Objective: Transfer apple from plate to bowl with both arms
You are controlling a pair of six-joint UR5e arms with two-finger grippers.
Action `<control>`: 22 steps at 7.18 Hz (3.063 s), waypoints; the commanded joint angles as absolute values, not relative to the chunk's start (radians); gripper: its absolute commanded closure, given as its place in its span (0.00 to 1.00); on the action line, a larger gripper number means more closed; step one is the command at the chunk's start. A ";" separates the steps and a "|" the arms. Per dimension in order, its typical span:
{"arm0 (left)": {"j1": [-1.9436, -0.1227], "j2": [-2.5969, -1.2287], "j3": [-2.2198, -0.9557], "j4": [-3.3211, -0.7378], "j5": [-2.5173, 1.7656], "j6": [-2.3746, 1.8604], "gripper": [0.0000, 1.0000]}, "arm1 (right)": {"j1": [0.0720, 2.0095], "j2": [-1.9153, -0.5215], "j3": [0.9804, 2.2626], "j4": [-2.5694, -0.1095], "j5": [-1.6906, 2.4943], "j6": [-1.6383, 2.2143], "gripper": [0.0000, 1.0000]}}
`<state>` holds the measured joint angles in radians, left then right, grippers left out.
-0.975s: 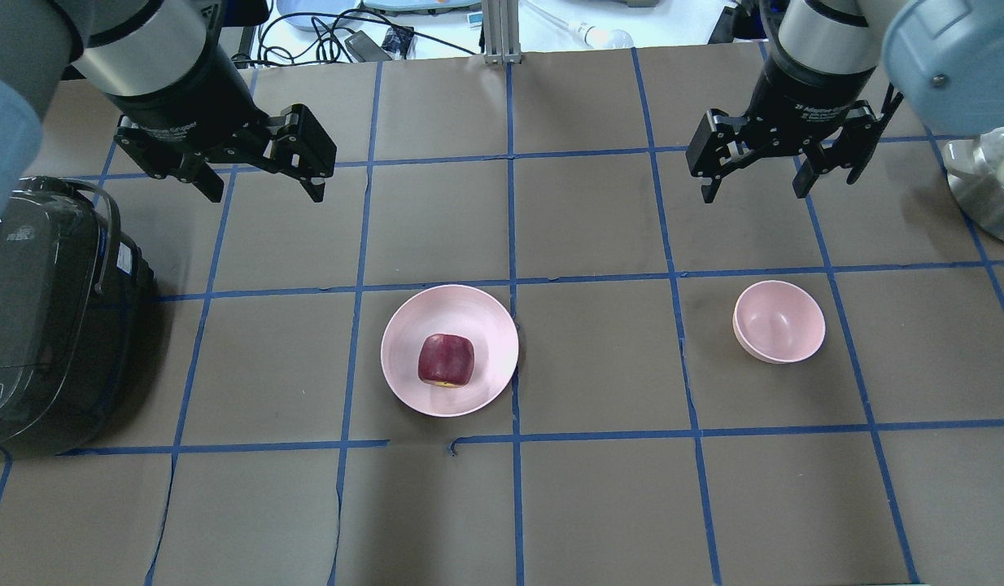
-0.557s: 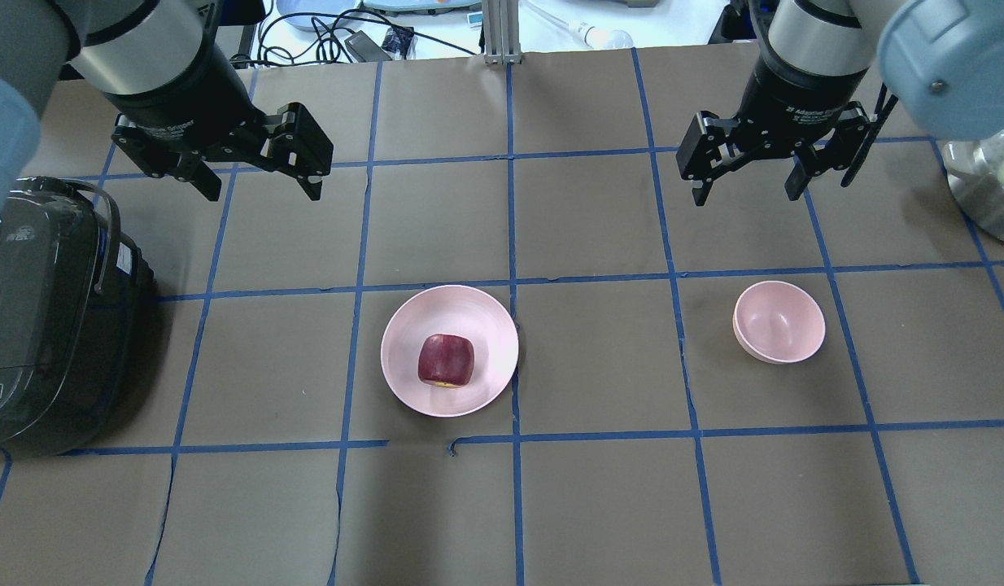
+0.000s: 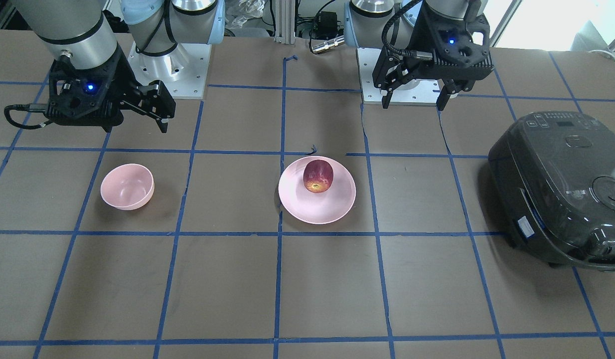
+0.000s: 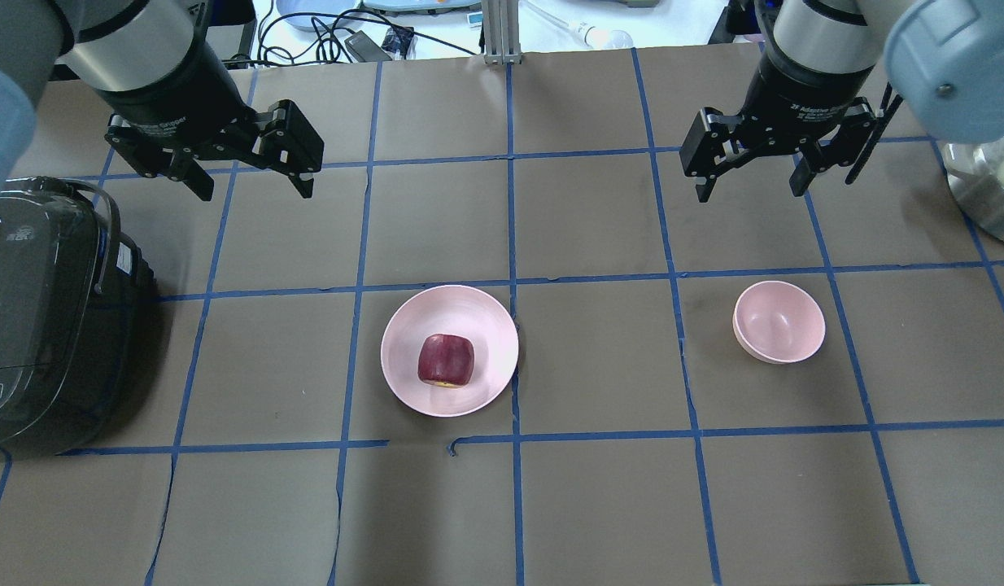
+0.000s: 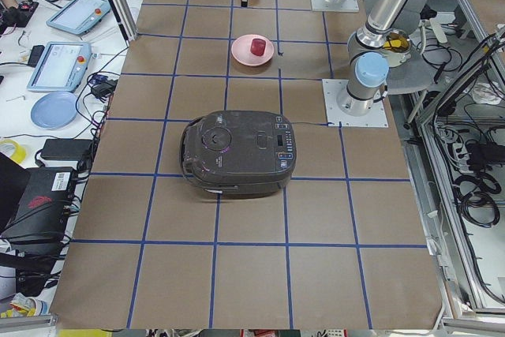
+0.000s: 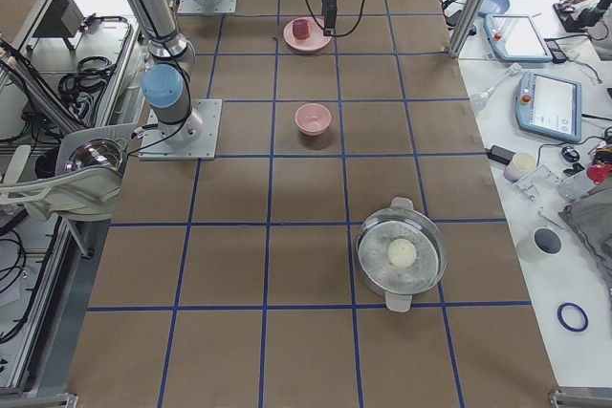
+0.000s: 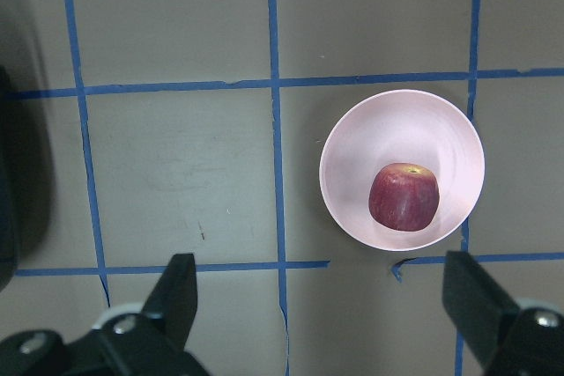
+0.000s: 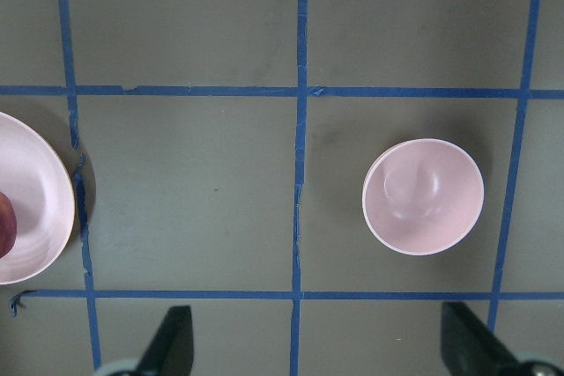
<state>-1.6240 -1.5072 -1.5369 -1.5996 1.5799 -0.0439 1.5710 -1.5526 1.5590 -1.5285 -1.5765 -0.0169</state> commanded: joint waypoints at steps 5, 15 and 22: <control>-1.606 -1.514 -1.522 -1.608 1.578 -0.037 0.00 | 1.505 -1.540 1.572 -1.536 -1.582 -0.037 0.00; -1.830 -1.752 -1.850 -1.155 1.575 -0.239 0.00 | 1.216 -1.330 2.029 -2.049 -1.591 -0.403 0.00; -1.901 -1.802 -2.112 -0.787 1.583 -0.287 0.00 | 1.175 -1.310 2.017 -1.985 -1.601 -0.373 1.00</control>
